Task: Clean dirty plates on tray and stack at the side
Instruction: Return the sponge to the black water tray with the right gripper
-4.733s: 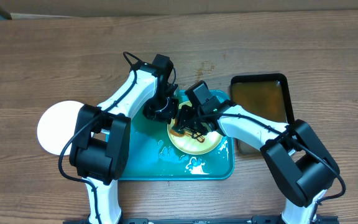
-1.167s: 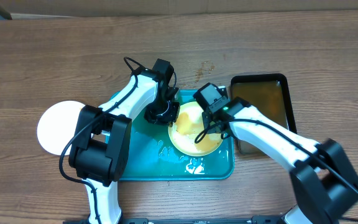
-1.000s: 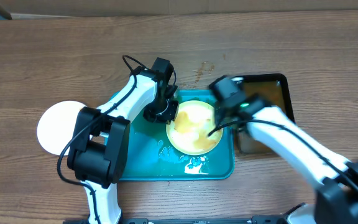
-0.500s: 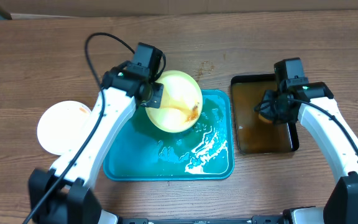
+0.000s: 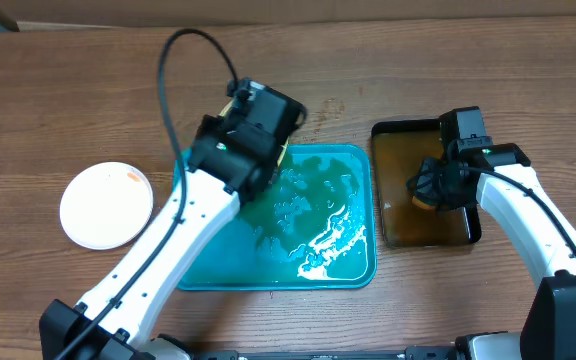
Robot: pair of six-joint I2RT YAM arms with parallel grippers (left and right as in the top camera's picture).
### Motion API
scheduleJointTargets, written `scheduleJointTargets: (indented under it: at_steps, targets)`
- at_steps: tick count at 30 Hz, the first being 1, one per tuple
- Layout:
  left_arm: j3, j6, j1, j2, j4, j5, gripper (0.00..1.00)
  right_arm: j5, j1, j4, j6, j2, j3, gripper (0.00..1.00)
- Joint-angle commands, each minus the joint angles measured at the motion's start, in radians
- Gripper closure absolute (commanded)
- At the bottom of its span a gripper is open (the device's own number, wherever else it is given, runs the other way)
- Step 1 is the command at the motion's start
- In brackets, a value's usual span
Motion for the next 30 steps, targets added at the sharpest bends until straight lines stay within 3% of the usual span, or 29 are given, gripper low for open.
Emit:
scheduleJointTargets:
  at_steps: [1, 10, 26, 27, 29, 30]
  targets:
    - [0.008, 0.011, -0.059, -0.02, 0.013, -0.248, 0.96, -0.006, -0.002, 0.011, -0.008, 0.005, -0.005, 0.96]
    - [0.008, 0.01, -0.148, -0.02, 0.015, -0.364, 0.96, -0.005, -0.002, 0.021, -0.111, 0.035, -0.005, 0.96]
    - [0.008, 0.007, -0.155, -0.02, 0.015, -0.373, 0.96, -0.006, -0.002, 0.137, -0.112, 0.266, -0.005, 0.96]
    - [0.008, 0.007, -0.155, -0.02, 0.015, -0.372, 0.96, -0.006, -0.002, 0.137, -0.112, 0.271, -0.005, 0.92]
    - [0.008, 0.007, -0.155, -0.02, 0.015, -0.369, 0.96, -0.007, -0.002, 0.129, -0.111, 0.269, -0.003, 0.68]
    - [0.008, 0.007, -0.155, -0.02, 0.014, -0.364, 0.96, -0.01, -0.002, 0.12, -0.111, 0.265, 0.001, 0.62]
